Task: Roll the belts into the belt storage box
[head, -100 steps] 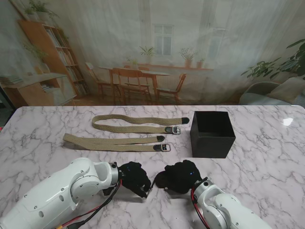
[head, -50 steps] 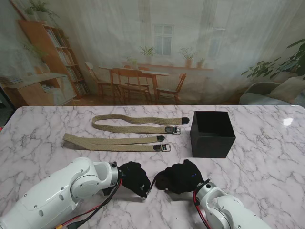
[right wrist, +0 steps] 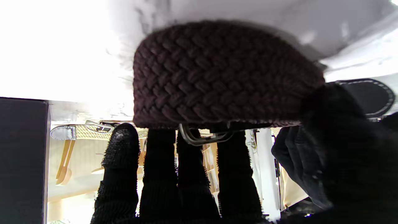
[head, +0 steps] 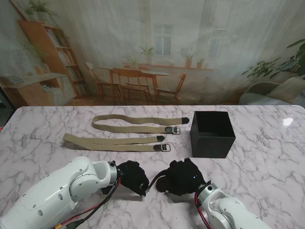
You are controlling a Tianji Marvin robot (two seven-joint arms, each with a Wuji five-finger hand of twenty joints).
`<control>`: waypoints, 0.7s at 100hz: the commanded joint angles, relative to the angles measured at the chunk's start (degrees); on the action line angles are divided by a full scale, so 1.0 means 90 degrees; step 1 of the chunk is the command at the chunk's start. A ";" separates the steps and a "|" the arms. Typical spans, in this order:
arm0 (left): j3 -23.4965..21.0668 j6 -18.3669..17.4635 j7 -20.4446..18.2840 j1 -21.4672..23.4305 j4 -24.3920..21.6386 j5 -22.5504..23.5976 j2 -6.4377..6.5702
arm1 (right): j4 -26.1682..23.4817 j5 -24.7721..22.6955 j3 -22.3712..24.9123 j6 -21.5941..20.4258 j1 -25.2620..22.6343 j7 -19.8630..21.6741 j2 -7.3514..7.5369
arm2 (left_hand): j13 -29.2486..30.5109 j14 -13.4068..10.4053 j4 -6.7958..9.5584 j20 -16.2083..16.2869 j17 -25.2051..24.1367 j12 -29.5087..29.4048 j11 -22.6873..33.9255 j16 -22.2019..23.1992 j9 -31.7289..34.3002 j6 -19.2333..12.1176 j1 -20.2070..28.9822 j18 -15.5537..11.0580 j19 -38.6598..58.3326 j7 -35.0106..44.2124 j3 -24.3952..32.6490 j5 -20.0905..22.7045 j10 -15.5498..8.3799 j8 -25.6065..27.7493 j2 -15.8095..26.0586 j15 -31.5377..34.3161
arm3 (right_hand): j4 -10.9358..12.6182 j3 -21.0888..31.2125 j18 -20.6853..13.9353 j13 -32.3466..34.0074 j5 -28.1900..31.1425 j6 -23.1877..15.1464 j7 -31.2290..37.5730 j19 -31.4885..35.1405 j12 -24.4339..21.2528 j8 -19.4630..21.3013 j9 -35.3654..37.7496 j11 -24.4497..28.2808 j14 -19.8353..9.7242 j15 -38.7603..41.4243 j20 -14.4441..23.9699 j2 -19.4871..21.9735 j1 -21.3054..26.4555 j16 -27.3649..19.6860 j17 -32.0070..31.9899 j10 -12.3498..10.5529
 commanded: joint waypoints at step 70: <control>-0.0128 0.0027 -0.0169 0.0108 -0.0023 0.0037 0.0016 | 0.0118 -0.0037 -0.0048 -0.0068 0.0027 -0.0225 -0.0003 | 0.0039 0.0235 0.0039 0.0090 0.0000 -0.0074 -0.0015 -0.0031 -0.0053 0.0159 -0.0022 0.0084 0.0007 -0.0058 -0.0129 0.0300 0.0023 -0.0027 0.0229 0.0027 | 0.0145 -0.0249 0.0297 -0.0640 -0.1411 0.1146 -0.1241 -0.0853 -0.0590 -0.0811 -0.0615 -0.0446 0.0260 -0.1275 -0.0028 -0.0209 -0.0095 -0.0776 -0.0576 0.0236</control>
